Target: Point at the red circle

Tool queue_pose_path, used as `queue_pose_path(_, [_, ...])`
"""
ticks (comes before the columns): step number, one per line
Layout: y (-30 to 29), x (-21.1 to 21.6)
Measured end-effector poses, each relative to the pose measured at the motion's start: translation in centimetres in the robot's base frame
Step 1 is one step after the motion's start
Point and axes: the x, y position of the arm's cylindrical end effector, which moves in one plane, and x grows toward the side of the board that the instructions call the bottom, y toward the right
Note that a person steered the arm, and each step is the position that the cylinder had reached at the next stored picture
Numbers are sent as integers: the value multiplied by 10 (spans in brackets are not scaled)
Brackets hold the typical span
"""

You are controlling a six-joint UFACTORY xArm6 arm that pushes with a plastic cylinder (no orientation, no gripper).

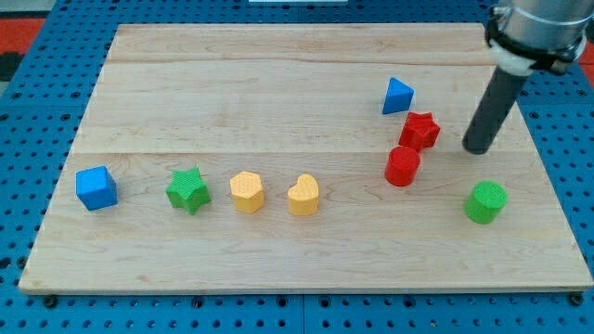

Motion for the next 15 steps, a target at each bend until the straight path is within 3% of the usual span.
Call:
queue_pose_path(2, [-22, -18])
queue_pose_path(3, [-59, -20])
queue_pose_path(4, [-40, -24])
queue_pose_path(5, [48, -23])
queue_pose_path(6, [113, 42])
queue_pose_path(7, [87, 130])
queue_pose_path(8, [10, 169])
queue_pose_path(12, [-95, 56])
queue_pose_path(13, [-120, 52])
queue_pose_path(15, [-62, 63])
